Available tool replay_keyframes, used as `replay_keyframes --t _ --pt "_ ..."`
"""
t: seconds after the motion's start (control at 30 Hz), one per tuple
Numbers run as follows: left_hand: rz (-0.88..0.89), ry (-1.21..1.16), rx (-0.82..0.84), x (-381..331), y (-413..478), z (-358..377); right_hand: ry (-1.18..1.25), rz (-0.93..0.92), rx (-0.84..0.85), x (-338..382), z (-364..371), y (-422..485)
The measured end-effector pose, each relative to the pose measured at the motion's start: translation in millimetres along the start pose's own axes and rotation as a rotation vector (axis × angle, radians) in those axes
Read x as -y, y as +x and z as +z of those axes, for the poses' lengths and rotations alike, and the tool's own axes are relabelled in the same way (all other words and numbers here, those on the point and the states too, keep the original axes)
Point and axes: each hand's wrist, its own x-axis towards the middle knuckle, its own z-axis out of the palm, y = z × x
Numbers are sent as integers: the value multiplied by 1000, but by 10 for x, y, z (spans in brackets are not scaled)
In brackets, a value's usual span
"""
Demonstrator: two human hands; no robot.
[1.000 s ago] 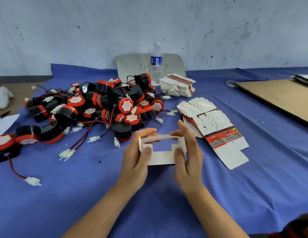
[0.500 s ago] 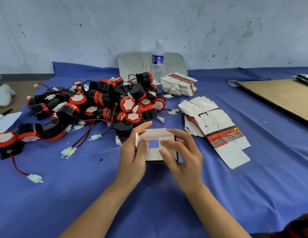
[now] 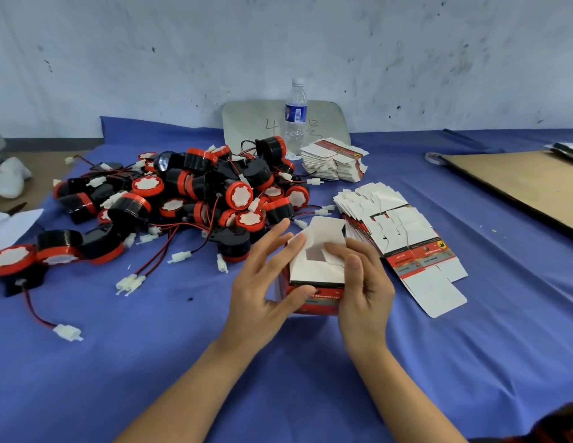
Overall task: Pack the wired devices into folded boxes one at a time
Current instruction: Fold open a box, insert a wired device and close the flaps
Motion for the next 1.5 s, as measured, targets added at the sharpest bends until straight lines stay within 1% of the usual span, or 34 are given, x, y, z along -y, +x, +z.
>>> replay_keyframes --t 0.13,0.4,0.57,0.67,0.77,0.87,0.97,1.07,1.13,1.2,1.3,1.37,1.43,1.5 --pt "-12 -7 7 9 3 -1 22 37 25 2 1 -5" --pt "-30 -17 63 18 2 16 51 36 75 -12 -52 17" --pt "-110 -90 72 -6 -19 43 80 -50 37 3 -42 12" --pt "-153 -100 75 -27 -44 52 41 -59 70 -9 -56 26" --pt "-152 -57 84 -40 -37 65 66 -52 89 12 -67 32" --pt "-165 -70 84 -49 -25 70 59 -70 99 21 -58 29" --pt "-167 -112 60 -51 -36 71 24 -124 108 1 -70 27" --pt "-195 -182 9 -62 -34 79 -30 -158 157 11 -72 21" --pt "-233 -253 -34 -74 -31 79 -25 -109 167 45 -54 14" --pt "-228 -279 -9 -70 -50 73 37 24 196 88 -37 17" --pt "-199 -163 87 -36 -59 67 135 267 329 174 -46 68" --pt "-183 -89 84 -23 -34 55 209 416 451 236 -65 139" --pt "-158 -66 60 -5 -29 47 177 457 540 284 -76 212" --pt "-144 -65 37 7 -30 42 100 434 564 312 -67 277"
